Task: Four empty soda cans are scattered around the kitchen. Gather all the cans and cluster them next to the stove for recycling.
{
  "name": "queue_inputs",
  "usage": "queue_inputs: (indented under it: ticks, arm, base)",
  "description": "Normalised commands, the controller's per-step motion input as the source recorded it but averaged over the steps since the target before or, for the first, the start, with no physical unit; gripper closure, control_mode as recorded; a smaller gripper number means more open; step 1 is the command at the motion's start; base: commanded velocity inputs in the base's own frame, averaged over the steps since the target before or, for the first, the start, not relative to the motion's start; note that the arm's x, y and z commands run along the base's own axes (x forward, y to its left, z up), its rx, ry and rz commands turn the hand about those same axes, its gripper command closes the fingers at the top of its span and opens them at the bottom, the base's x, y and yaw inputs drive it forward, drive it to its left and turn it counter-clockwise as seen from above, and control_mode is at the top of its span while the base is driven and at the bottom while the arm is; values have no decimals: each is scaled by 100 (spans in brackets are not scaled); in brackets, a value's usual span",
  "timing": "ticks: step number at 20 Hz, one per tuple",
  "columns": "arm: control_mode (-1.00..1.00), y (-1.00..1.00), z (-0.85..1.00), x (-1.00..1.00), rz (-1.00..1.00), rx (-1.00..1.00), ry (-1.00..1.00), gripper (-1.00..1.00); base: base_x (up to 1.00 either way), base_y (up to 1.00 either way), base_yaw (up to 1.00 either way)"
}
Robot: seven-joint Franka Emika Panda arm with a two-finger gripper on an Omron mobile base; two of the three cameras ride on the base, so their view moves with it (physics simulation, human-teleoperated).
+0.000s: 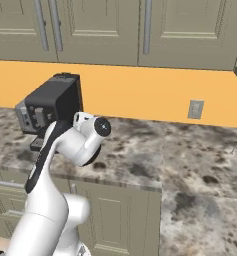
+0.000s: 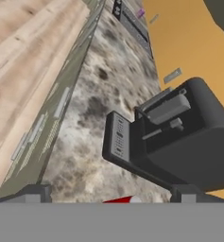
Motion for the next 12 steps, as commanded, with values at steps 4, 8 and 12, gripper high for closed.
queue_inputs:
  ticks: [4, 8, 12]
  arm:
    - [-100, 7, -7, 17, -6, 0, 8, -100]
    - [-100, 0, -17, 16, -3, 7, 32, -100]
    - [-100, -20, -20, 19, 3, 17, 37, -100]
  base:
    - [0, 0, 0]
    - [0, 0, 0]
    - [0, 0, 0]
